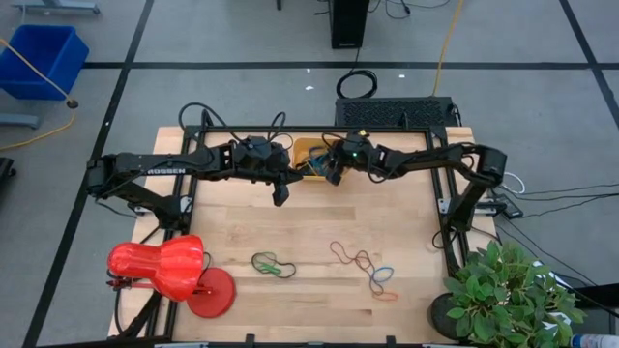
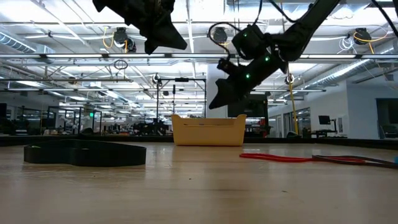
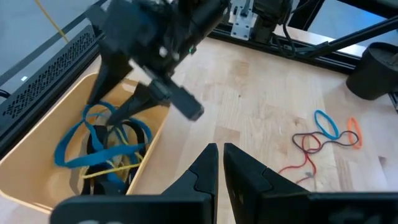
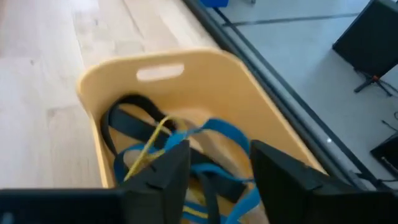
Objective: Pick and place rubber bands into bin
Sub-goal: Put the top blue rubber band into the yellow bin, then put the black rubber band into the yellow bin
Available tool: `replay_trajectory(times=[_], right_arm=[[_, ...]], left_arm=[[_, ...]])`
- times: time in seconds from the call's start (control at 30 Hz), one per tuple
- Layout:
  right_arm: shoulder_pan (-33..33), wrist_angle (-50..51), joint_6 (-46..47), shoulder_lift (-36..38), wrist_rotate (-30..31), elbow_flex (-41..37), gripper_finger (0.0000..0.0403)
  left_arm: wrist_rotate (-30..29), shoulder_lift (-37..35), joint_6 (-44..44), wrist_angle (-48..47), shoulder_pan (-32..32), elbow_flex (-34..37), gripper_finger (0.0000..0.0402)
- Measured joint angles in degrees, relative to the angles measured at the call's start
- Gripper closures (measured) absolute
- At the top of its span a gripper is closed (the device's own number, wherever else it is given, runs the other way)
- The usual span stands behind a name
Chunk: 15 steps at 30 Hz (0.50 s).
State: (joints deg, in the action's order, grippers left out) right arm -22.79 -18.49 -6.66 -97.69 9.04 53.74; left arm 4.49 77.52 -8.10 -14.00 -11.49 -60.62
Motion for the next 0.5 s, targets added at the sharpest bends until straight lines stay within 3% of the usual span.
replay_trajectory(times=[0.23,0.5], right_arm=[[0.85,3.33,1.44,8.59,-0.09,0.00,0.0188],[4.41,15.76,1.09,19.55,-0.13,0.00,0.0184]], left_arm=[[1.21,0.00,0.90,0.17,0.00,0.00,0.0371],[6.05,0.00,7.28,-3.02,1.51,0.00,0.0371]])
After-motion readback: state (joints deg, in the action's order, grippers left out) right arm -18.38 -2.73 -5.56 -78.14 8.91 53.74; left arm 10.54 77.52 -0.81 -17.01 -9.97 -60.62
